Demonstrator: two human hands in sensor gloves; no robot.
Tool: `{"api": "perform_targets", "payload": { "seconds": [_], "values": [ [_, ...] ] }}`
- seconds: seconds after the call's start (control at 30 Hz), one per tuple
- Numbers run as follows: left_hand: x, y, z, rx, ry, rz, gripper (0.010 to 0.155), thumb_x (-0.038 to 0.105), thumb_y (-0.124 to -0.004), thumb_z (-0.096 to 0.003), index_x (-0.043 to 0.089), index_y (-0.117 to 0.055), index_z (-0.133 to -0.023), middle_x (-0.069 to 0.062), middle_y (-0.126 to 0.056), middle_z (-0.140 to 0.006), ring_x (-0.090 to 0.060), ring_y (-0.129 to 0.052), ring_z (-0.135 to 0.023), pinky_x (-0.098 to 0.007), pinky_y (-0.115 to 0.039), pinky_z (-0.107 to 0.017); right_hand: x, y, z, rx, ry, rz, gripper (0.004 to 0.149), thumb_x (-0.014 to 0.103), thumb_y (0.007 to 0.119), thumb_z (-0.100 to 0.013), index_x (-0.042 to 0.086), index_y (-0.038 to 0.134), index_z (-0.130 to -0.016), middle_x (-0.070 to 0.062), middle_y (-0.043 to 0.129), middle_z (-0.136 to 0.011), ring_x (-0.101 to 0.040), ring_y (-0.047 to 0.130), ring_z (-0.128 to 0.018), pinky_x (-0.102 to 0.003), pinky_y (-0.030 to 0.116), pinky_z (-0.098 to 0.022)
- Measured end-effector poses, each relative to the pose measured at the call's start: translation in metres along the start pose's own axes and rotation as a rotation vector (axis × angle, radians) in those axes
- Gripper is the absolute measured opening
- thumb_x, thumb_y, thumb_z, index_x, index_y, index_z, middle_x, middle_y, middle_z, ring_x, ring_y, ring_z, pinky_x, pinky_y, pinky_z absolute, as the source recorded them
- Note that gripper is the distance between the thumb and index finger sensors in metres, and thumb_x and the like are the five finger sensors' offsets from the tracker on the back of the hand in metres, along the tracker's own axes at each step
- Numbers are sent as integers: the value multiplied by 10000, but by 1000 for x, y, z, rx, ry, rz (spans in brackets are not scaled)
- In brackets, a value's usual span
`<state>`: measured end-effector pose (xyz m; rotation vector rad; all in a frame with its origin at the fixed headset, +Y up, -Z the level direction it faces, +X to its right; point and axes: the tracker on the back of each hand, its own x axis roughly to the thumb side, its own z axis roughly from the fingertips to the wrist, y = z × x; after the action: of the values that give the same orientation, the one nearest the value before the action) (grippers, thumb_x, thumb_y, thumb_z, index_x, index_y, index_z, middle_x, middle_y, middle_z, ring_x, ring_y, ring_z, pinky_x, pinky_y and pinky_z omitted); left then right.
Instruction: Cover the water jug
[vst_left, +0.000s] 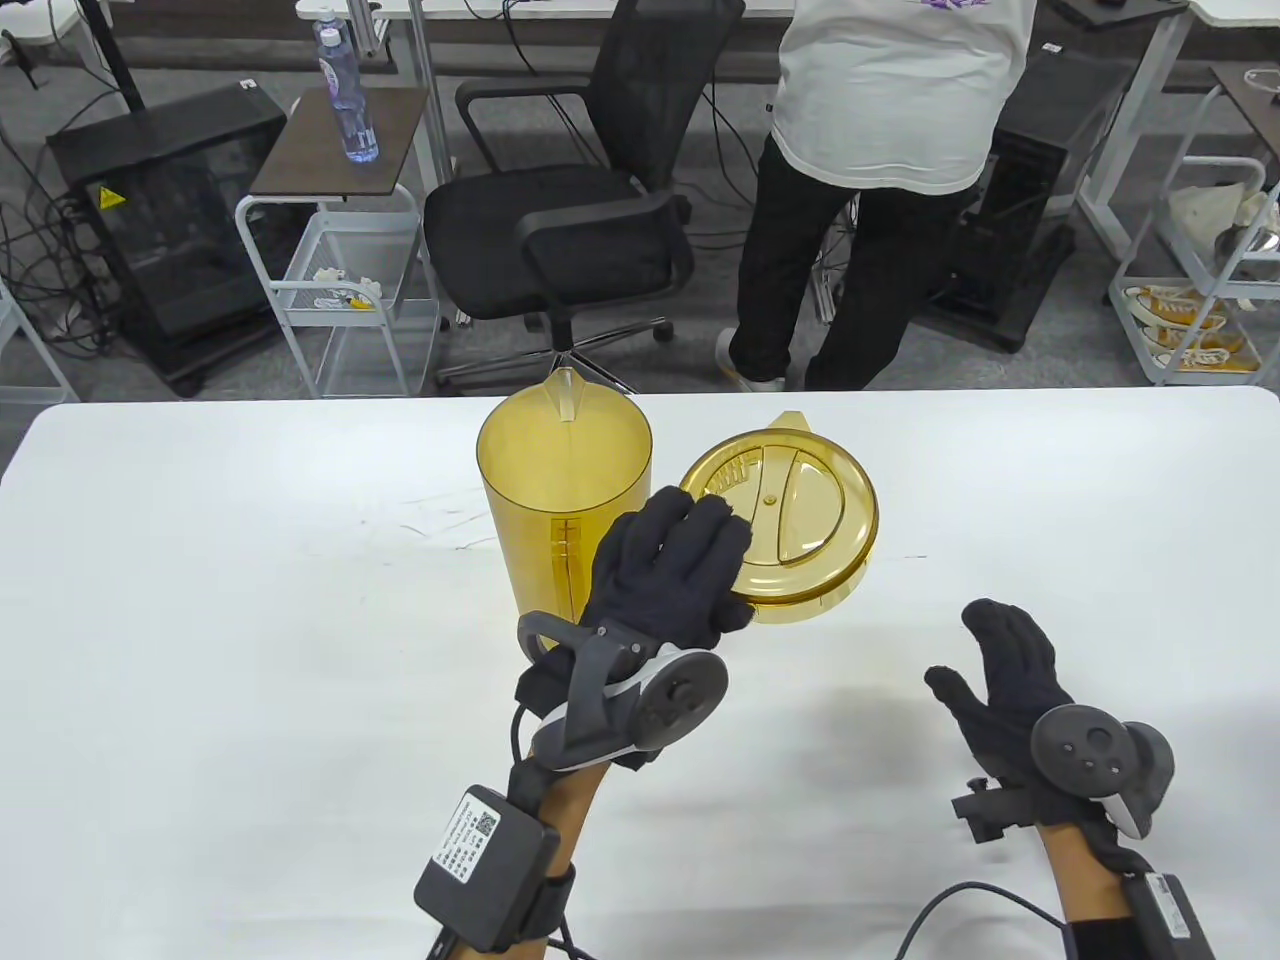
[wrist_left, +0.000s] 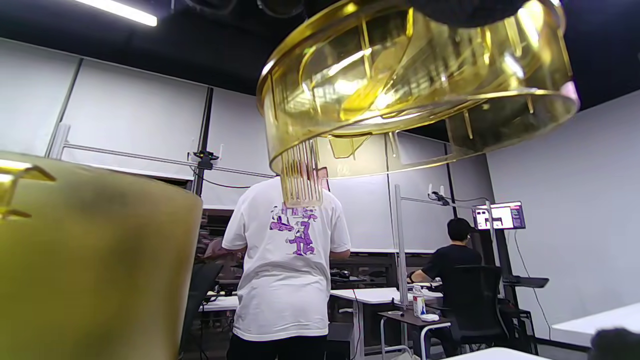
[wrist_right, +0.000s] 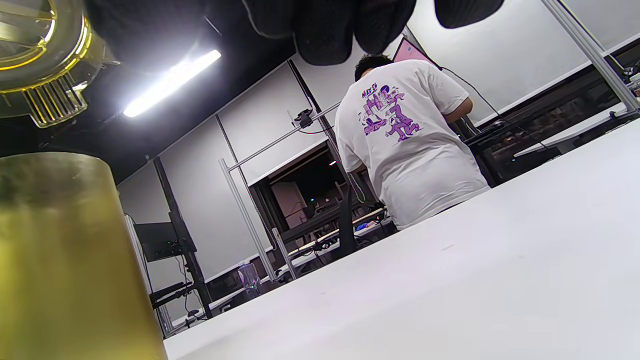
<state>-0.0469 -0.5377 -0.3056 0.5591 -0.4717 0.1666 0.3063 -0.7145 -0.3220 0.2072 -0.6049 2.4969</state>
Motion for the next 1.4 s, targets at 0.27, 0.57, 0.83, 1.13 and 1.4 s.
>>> {"api": "perform_targets", "payload": {
  "seconds": [0.27, 0.57, 0.83, 1.13, 1.4],
  "values": [
    [-19, 15, -7, 18, 79, 10, 690, 454, -658, -453, 275, -590, -1115, 26, -545, -1231, -240, -393, -1150, -519, -457, -860, -1, -1, 0, -6, 7, -10, 758, 533, 740, -504, 207, 427, -1112, -121, 558, -1157, -425, 526, -1061, -629, 516, -748],
    [-43, 25, -12, 20, 157, -40, 687, 453, -667, -453, 278, -597, -1114, 30, -551, -1231, -235, -396, -1152, -521, -457, -861, -2, -2, -1, -6, 10, -10, 756, 534, 739, -506, 206, 428, -1113, -121, 560, -1157, -421, 527, -1063, -629, 516, -749],
    [-72, 24, -21, -25, 257, -114, 685, 452, -670, -453, 289, -595, -1113, 37, -549, -1232, -226, -393, -1156, -522, -448, -866, -2, -2, -1, -5, 10, -4, 761, 535, 737, -506, 207, 421, -1115, -120, 557, -1158, -423, 531, -1061, -630, 518, -747],
    [-93, 14, -30, -89, 338, -202, 681, 452, -676, -452, 299, -600, -1111, 61, -549, -1233, -211, -388, -1164, -525, -422, -879, -2, -2, -1, -3, 7, 4, 763, 538, 736, -506, 205, 420, -1115, -121, 556, -1159, -422, 534, -1060, -627, 524, -747],
    [-101, 6, -32, -113, 376, -240, 681, 452, -672, -454, 305, -591, -1114, 68, -539, -1237, -203, -374, -1169, -527, -402, -887, -2, -2, -1, -5, 8, 3, 763, 539, 735, -506, 206, 419, -1116, -121, 554, -1159, -424, 537, -1059, -626, 525, -748]
  ]
}}
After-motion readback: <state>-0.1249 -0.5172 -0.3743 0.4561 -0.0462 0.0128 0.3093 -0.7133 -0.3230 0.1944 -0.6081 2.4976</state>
